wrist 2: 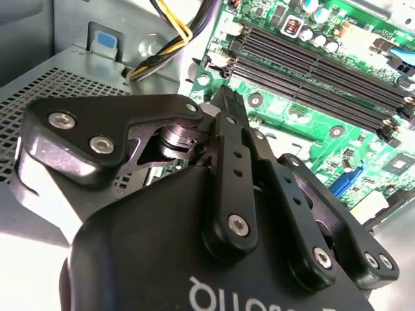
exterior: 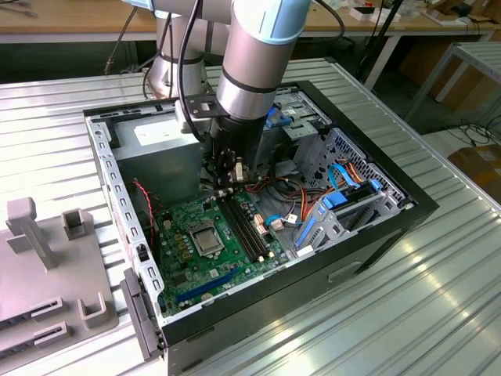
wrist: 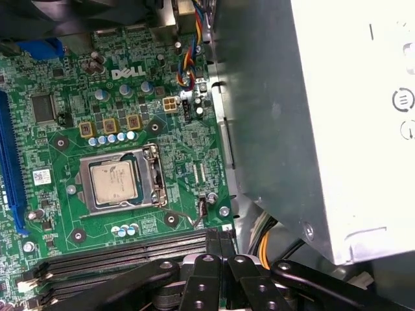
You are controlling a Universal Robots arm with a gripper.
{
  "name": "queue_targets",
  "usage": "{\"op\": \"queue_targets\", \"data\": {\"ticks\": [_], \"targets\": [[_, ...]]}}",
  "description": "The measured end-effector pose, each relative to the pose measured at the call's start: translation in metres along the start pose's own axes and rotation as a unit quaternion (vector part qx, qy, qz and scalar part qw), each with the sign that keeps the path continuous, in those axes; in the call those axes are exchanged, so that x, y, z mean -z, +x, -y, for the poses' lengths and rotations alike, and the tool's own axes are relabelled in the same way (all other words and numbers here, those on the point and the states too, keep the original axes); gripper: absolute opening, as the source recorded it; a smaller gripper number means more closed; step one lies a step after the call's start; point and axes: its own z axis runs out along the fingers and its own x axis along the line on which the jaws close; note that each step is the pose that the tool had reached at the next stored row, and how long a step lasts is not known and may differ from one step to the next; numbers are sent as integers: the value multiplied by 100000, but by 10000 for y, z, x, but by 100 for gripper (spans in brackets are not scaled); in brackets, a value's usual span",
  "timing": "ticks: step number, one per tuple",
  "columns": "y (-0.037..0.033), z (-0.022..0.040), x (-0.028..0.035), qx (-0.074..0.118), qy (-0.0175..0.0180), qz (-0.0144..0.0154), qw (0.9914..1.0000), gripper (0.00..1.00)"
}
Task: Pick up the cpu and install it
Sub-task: 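Install the first cpu locking lever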
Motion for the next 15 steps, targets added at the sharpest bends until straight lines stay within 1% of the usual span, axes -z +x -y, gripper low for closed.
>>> {"op": "queue_targets", "data": {"ticks": [5, 11, 15], "targets": [[4, -12, 10, -217, 1, 36, 100000, 11], [27, -21, 10, -427, -2, 115, 99999, 11], [36, -49, 9, -445, -19, 230, 99999, 11]]}}
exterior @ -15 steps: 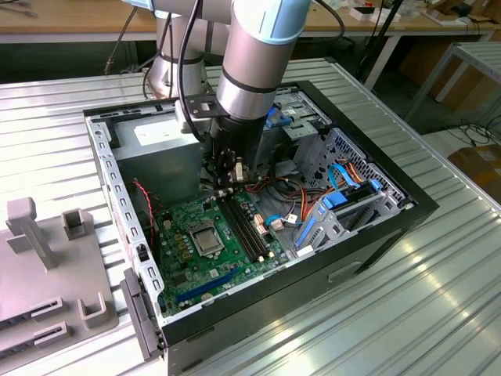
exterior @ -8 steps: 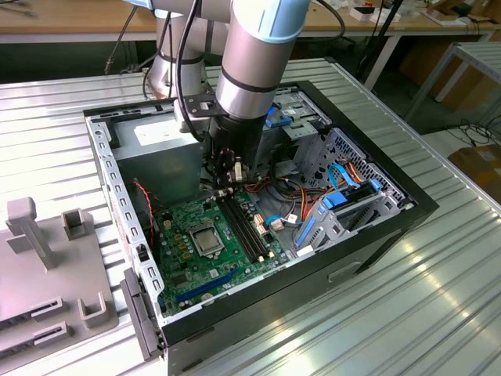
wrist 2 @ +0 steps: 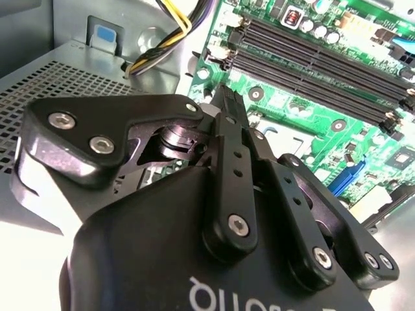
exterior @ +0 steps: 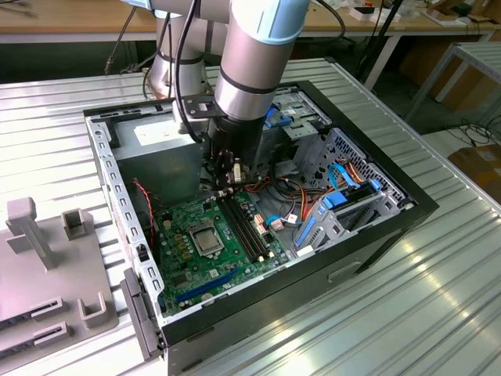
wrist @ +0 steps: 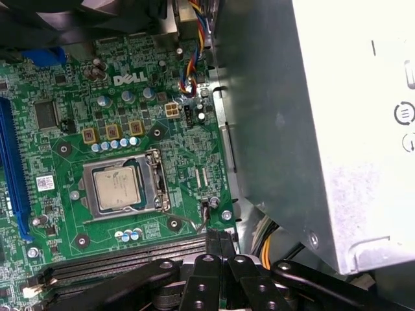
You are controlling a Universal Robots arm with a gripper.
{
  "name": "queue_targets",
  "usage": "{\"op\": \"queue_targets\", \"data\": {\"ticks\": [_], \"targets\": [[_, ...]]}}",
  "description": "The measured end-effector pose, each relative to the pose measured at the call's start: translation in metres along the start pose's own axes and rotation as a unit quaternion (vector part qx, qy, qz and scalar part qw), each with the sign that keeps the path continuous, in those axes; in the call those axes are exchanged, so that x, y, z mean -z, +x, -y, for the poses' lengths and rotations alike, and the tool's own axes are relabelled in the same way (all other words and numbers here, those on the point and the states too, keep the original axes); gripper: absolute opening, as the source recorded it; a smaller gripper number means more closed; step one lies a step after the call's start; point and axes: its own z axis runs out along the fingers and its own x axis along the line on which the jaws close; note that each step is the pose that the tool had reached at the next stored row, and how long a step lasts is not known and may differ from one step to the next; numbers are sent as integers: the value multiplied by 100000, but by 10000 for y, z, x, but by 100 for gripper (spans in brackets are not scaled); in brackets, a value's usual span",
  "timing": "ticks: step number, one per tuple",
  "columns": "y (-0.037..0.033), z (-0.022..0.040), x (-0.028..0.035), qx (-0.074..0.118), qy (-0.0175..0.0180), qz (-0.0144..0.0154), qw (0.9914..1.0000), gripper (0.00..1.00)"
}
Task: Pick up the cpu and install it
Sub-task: 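Install the first cpu locking lever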
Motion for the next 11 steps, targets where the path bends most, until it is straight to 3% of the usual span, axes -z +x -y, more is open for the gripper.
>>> {"op": "queue_targets", "data": {"ticks": [11], "targets": [[111, -11, 2, 0, -12, 64, 100000, 11]]}}
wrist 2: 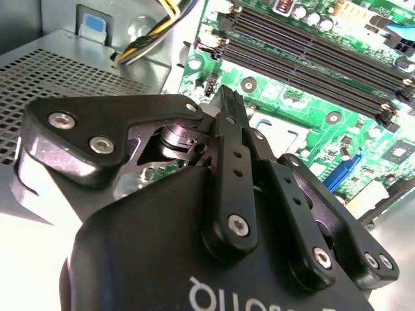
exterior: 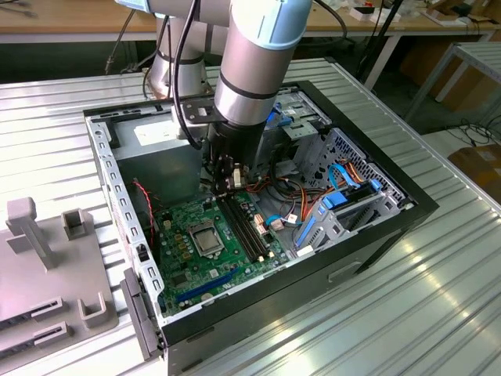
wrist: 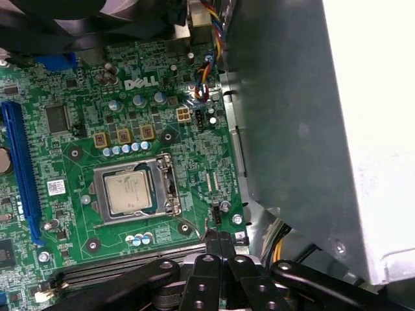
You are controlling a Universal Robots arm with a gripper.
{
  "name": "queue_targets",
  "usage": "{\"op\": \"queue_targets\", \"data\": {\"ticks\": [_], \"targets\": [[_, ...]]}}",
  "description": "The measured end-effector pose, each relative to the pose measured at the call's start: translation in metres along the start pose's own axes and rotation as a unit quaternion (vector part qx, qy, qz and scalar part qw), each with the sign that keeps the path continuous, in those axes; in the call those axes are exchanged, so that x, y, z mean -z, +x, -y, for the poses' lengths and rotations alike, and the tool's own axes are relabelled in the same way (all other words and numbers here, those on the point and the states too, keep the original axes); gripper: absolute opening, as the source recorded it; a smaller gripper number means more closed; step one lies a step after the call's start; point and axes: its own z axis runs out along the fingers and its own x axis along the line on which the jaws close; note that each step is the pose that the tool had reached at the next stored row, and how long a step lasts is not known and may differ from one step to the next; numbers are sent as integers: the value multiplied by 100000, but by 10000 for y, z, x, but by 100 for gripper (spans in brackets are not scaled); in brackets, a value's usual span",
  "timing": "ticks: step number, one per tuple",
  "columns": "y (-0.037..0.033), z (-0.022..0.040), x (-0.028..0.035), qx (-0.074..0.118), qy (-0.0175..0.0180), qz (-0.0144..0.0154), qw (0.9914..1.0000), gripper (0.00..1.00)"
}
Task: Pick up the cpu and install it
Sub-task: 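Install the first cpu locking lever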
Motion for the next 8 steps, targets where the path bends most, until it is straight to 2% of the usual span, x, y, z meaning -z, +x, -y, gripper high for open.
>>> {"op": "queue_targets", "data": {"ticks": [8], "targets": [[117, 18, 4, 1, -1, -3, 100000, 11]]}}
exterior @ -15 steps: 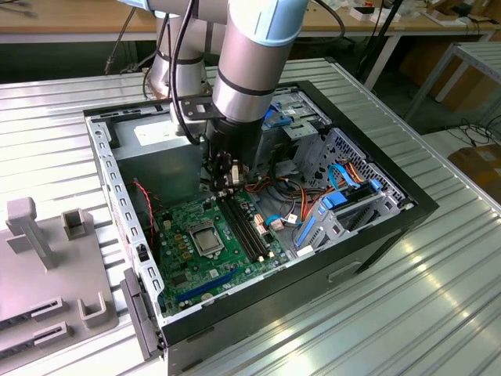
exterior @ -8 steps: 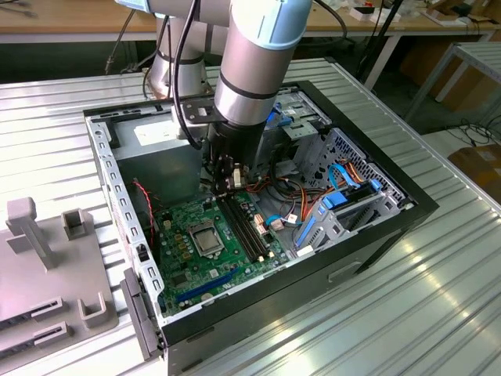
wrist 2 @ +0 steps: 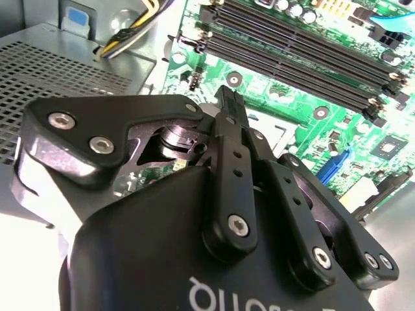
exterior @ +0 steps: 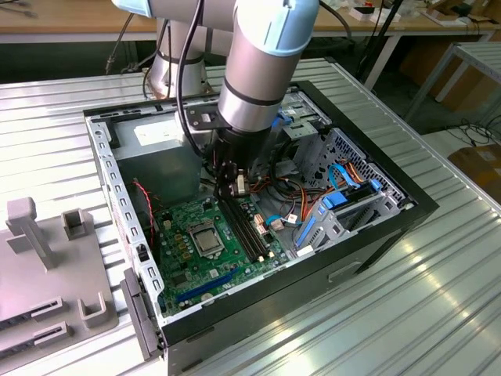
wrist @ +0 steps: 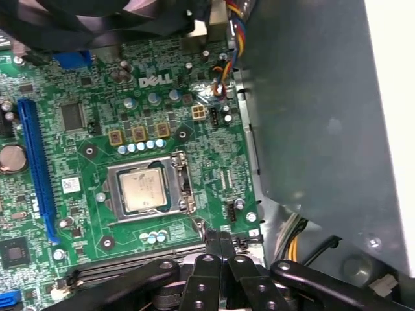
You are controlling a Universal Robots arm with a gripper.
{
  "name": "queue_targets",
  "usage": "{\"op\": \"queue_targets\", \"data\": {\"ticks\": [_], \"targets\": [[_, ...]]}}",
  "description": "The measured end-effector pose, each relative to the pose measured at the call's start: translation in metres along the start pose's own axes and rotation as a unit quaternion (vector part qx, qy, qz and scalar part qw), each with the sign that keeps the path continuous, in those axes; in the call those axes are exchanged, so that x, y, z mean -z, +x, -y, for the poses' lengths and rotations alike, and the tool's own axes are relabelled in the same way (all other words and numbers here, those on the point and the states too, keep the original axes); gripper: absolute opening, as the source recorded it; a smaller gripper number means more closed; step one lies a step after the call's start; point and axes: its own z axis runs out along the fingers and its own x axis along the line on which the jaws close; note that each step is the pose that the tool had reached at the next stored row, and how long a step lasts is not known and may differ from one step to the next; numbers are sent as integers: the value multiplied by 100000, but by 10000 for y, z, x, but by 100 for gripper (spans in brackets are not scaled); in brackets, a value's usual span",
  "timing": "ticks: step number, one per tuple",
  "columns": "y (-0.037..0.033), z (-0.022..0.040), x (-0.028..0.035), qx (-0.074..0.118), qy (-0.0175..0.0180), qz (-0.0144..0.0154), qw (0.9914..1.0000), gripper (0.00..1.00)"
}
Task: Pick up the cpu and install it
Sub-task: 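Install the first cpu locking lever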
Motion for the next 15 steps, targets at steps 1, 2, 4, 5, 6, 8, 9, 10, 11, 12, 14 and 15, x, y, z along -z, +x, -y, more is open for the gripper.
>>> {"op": "queue_targets", "data": {"ticks": [1, 2, 4, 5, 6, 8, 9, 10, 11, 12, 14, 15], "targets": [[14, 2, 0, 1, 0, 5, 100000, 11], [29, 4, 1, 1, 0, 0, 100000, 11], [55, 9, 2, 0, 0, 4, 100000, 11], [69, 11, 2, 4, 1, 6, 100000, 11], [79, 12, 2, -1, 0, 6, 100000, 11], [105, 16, 3, -3, 0, 4, 100000, 11], [119, 18, 4, -2, -2, 3, 100000, 11], [129, 20, 4, 0, 0, 3, 100000, 11], [143, 22, 5, -1, 1, 3, 100000, 11], [153, 24, 5, 0, 1, 5, 100000, 11], [170, 27, 6, -1, 0, 3, 100000, 11], [179, 28, 6, -1, 0, 7, 100000, 11]]}}
